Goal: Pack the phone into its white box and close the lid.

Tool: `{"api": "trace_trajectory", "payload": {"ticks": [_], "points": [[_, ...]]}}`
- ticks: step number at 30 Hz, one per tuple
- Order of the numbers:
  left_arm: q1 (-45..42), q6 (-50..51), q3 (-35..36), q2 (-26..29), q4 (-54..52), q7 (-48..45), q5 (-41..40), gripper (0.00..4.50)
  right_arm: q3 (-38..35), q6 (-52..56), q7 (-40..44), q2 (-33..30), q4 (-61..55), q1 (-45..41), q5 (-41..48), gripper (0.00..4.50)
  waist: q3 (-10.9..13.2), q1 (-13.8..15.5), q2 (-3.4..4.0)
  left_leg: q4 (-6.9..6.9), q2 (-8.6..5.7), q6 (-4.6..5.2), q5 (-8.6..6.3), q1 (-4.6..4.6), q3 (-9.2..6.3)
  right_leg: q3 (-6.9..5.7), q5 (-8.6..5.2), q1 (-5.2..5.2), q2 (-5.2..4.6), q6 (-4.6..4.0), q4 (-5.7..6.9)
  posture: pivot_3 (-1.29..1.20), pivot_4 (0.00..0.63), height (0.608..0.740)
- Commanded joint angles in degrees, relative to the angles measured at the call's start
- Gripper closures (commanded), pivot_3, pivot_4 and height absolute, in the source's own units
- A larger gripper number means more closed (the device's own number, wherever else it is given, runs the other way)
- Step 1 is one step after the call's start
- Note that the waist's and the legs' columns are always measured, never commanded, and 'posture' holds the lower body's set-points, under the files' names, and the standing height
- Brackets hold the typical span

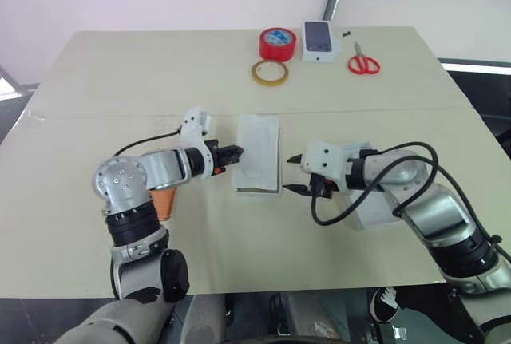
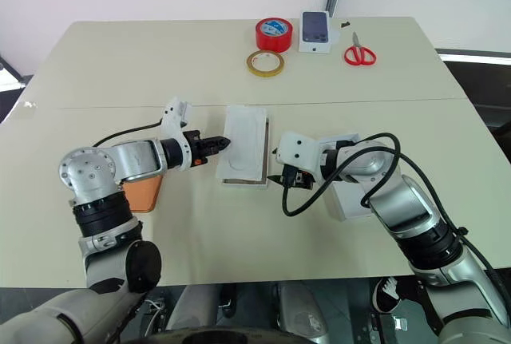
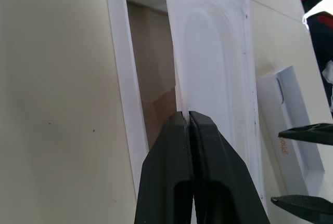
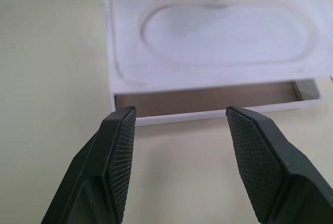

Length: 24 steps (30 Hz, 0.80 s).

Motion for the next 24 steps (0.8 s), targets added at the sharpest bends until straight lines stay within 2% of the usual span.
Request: {"api": "trace_trajectory", "payload": {"ticks": [1, 6, 9, 10, 12, 13, 15, 18, 21, 24], "points": [[-0.5, 0.5, 0.1, -0.4, -1.3, 0.5, -1.3, 3.06, -1.9, 0.1, -0.9, -0.1, -1.2, -1.4, 0.1, 1.56, 0.0, 0.0, 0.0, 0.0, 0.0, 0.0, 0.0, 0.0, 0.0, 0.0, 0.0, 0.0, 0.0, 0.0, 0.0, 0.0, 0.15, 0.74], [-0.1, 0.5, 1.5, -0.2, -2.6, -0.5, -3.3, 0.64, -2.5, 0.4, -1.6, -0.5, 1.2, -3.2, -0.5, 1.56, 0.0, -0.1, 0.0, 0.0, 0.0, 0.0, 0.0, 0.0, 0.0, 0.0, 0.0, 0.0, 0.01, 0.0, 0.0, 0.0, 0.15, 0.74], [-0.6, 0.5, 3.0, 0.5, -3.6, -1.5, -4.4, 0.64, -2.9, 1.6, -3.0, 0.6, 3.5, -5.3, -0.5, 1.56, 0.0, -0.1, 0.0, 0.0, 0.0, 0.0, 0.0, 0.0, 0.0, 0.0, 0.0, 0.0, 0.0, 0.0, 0.0, 0.0, 0.15, 0.74], [-0.8, 0.5, 3.3, 0.9, -4.1, -2.0, -4.5, 0.57, -3.0, 2.4, -3.9, 1.3, 4.4, -6.1, -0.6, 2.11, 0.0, -0.1, 0.0, 0.0, 0.01, 0.0, 0.0, 0.0, 0.0, 0.0, 0.0, 0.0, 0.0, 0.0, 0.0, 0.0, 0.15, 0.74], [-0.6, -2.0, 2.8, 3.4, -6.0, -4.6, -4.2, 0.57, -2.9, 4.7, -5.9, 3.6, 6.4, -8.5, -0.4, 2.87, 0.0, -0.3, 0.0, -0.01, 0.01, -0.01, 0.01, 0.02, 0.0, 0.0, 0.0, 0.0, 0.01, 0.0, 0.0, 0.0, 0.15, 0.74], [-0.5, -3.0, 2.5, 4.4, -6.6, -5.6, -4.0, 0.57, -2.8, 5.5, -6.5, 4.4, 7.0, -9.3, -0.4, 3.46, 0.0, -0.4, 0.0, -0.03, 0.03, -0.03, 0.02, 0.02, 0.01, 0.01, 0.0, -0.02, 0.03, 0.0, 0.01, 0.0, 0.15, 0.74], [1.8, -7.5, -2.1, 10.8, -9.3, -10.9, -1.3, 0.57, -1.6, 6.6, -7.7, 6.6, 7.8, -10.5, -0.7, 4.45, 0.0, -0.3, 0.01, -0.05, 0.03, -0.06, 0.03, 0.02, 0.02, 0.02, 0.0, -0.04, 0.03, 0.0, 0.03, 0.0, 0.15, 0.74], [9.8, -21.8, -12.2, 25.0, -13.2, -24.1, 7.6, 0.57, 1.6, 7.2, -10.9, 12.0, 11.6, -13.1, -2.7, 4.45, 0.0, -1.1, 0.03, -0.21, 0.03, -0.12, 0.06, 0.07, 0.1, 0.11, 0.0, -0.12, 0.05, -0.01, 0.03, 0.0, 0.15, 0.74], [15.2, -30.5, -16.1, 31.9, -13.3, -32.6, 11.4, 0.57, 3.8, 5.1, -13.1, 15.2, 16.6, -14.8, -5.3, 4.45, 0.0, -0.5, 0.06, -0.28, 0.03, -0.2, 0.11, 0.12, 0.11, 0.13, 0.0, -0.12, 0.05, -0.01, 0.03, 0.0, 0.15, 0.74], [18.9, -36.6, -18.9, 36.6, -13.4, -38.4, 15.1, 0.57, 4.6, 3.7, -14.9, 17.9, 21.5, -16.4, -7.0, 4.45, 0.0, 0.0, 0.04, -0.22, -0.02, -0.18, 0.1, 0.08, 0.1, 0.12, 0.0, -0.13, -0.03, -0.02, 0.02, 0.0, 0.15, 0.74]]}}
